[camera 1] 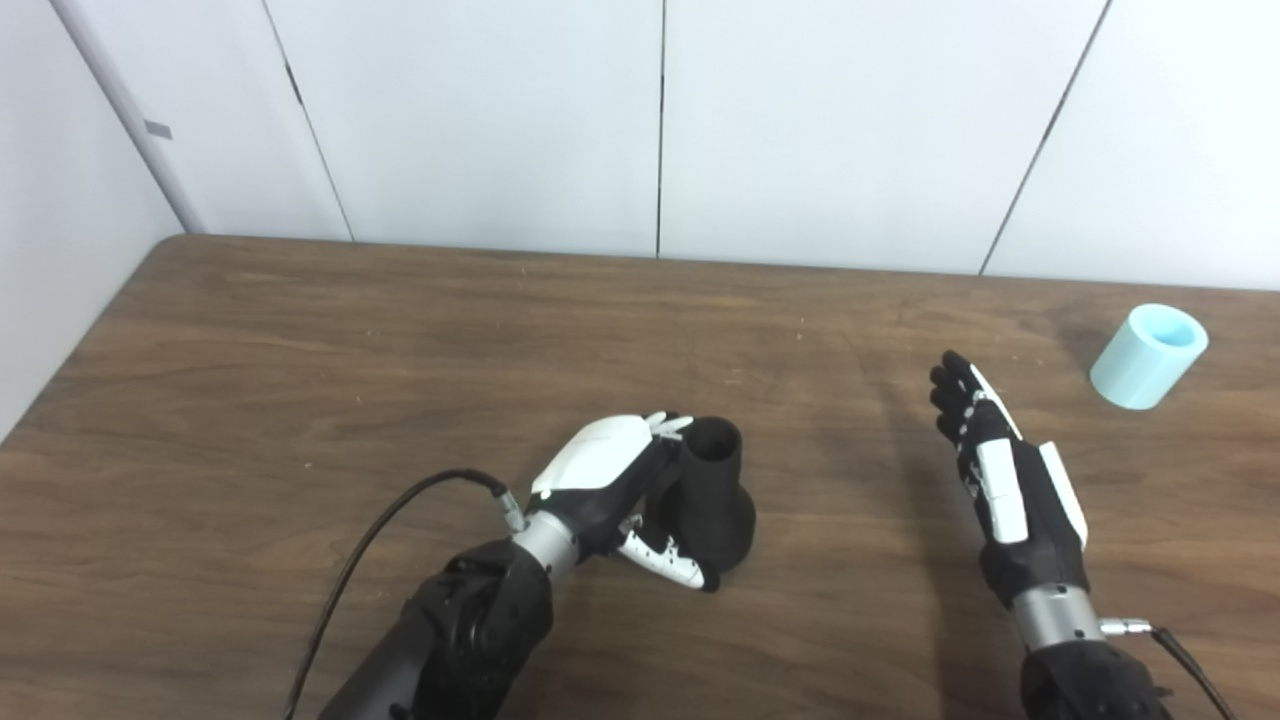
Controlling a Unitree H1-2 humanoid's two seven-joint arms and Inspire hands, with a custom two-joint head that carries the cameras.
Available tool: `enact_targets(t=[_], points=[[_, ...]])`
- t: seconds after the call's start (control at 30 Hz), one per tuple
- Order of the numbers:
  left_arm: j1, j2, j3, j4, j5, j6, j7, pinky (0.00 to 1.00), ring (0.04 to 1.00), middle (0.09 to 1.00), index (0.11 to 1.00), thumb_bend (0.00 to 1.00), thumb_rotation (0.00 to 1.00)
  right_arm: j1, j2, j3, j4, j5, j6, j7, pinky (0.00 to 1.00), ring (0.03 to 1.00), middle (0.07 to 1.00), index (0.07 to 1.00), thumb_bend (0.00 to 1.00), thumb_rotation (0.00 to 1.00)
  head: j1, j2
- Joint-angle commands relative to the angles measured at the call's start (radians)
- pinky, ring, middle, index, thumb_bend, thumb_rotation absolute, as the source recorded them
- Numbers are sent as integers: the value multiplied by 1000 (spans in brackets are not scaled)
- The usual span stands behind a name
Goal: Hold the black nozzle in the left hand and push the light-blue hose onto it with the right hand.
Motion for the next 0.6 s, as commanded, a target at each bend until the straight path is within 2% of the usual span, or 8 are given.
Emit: enact_targets(t=[0.0, 0.57], points=[[74, 7, -78, 61, 7, -12, -73, 1000, 1000, 935, 482, 525, 51, -21, -4, 0, -42, -2, -20, -4, 960, 956, 937, 945, 554, 1000, -1, 4], [97, -2, -104, 107, -30, -16, -44, 1000, 1000, 919, 482, 525, 51, -34, -17, -1, -70, 0, 12, 2, 963, 947, 934, 945, 532, 1000, -26, 27]])
